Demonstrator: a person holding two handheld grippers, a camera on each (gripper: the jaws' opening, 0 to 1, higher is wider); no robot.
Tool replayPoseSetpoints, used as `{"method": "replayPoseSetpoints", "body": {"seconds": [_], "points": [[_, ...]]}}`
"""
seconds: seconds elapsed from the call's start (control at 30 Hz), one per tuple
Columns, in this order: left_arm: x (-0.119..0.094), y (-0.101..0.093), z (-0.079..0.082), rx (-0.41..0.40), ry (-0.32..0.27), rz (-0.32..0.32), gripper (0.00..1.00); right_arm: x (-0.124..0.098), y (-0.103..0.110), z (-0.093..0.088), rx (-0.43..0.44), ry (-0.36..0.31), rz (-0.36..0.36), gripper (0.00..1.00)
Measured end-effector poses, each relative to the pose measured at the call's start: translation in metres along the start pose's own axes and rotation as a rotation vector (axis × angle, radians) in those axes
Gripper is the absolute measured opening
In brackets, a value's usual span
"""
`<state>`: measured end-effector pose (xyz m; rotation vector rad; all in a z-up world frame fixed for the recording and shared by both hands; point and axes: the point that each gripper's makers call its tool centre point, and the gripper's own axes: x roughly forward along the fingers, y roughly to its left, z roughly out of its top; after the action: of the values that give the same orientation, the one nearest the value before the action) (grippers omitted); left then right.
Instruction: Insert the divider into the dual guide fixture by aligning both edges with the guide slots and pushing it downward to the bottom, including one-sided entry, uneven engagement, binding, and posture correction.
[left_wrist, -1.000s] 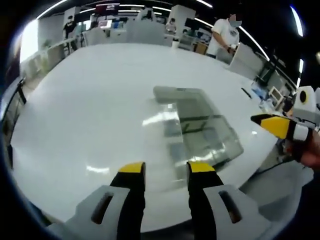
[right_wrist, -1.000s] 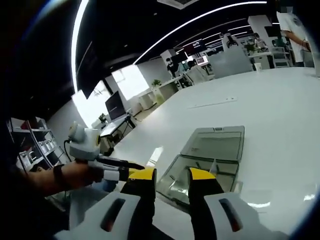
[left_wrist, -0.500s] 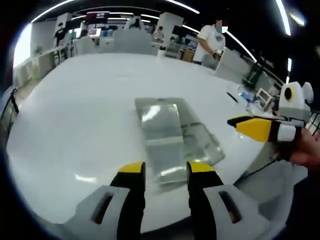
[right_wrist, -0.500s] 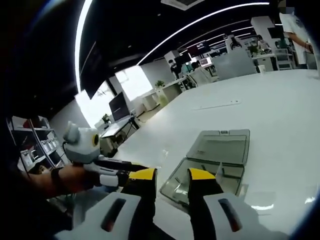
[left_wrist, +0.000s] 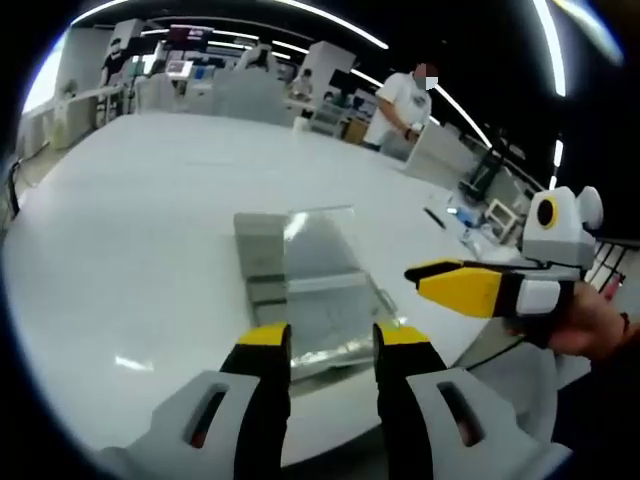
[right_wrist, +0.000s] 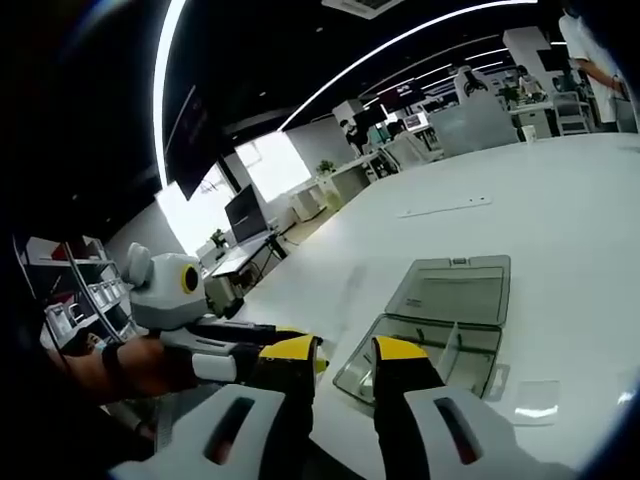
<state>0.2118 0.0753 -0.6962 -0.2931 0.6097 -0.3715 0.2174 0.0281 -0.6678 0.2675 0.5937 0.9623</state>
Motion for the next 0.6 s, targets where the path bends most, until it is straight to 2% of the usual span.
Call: {"method": "replayPoseSetpoints", "body": {"seconds": [0.2, 0.6], "points": [[0.002, -0.016, 0.002, 0.011, -0.027, -0.052, 0.31, -0.001, -0.003, 0.002, 0.034, -0.009, -0.005, 0.15], [0.003, -0.032, 0.005, -0.008, -0.059, -0.102, 0.31, -0.003, -0.006, 0.008, 0.099, -0.038, -0.002, 0.06]]}}
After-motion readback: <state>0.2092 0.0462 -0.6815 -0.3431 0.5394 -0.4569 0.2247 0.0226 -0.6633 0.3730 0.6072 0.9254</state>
